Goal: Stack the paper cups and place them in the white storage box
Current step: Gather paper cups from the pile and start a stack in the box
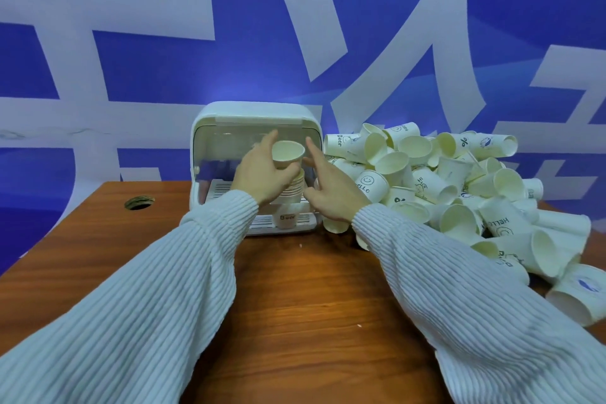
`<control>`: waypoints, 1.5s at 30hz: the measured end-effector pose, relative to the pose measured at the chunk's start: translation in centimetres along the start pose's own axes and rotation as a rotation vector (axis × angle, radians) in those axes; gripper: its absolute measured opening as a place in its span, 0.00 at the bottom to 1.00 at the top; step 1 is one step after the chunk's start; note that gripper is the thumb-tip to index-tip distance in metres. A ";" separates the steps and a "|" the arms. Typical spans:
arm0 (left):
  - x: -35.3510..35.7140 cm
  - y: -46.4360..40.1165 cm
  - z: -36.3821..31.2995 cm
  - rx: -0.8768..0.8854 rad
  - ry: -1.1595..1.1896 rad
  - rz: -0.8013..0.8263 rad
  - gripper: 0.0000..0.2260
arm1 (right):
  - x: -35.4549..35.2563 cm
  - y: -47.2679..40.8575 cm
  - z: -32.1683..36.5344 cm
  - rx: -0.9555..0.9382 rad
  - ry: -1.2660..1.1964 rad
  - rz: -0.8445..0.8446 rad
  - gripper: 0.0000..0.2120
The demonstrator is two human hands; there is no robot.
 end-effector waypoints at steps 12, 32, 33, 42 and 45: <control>1.8 0.7 -1.3 0.135 -0.558 0.176 0.48 | -4.9 3.8 0.3 -0.007 0.142 -0.133 0.42; 11.6 9.2 -19.6 0.638 -0.505 0.133 0.34 | -18.6 16.8 -7.8 0.317 0.434 -0.130 0.35; 12.0 9.0 -19.5 0.563 -0.491 0.139 0.35 | -18.4 16.9 -8.1 0.328 0.456 -0.116 0.39; 13.5 7.2 -19.0 0.298 -0.267 0.115 0.33 | -15.7 16.5 -10.2 0.309 0.668 -0.100 0.42; 12.2 7.0 -19.1 0.326 -0.140 0.068 0.30 | -16.3 16.4 -9.6 0.266 0.623 -0.170 0.41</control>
Point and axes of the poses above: each hand's wrist, its own y-axis away from the middle knuckle, its own x-axis out of the palm, z = x × y, the point moved 6 cm from there along -y, towards the middle knuckle, and after that the axes turned 15 degrees about -y, right-handed, at the moved point
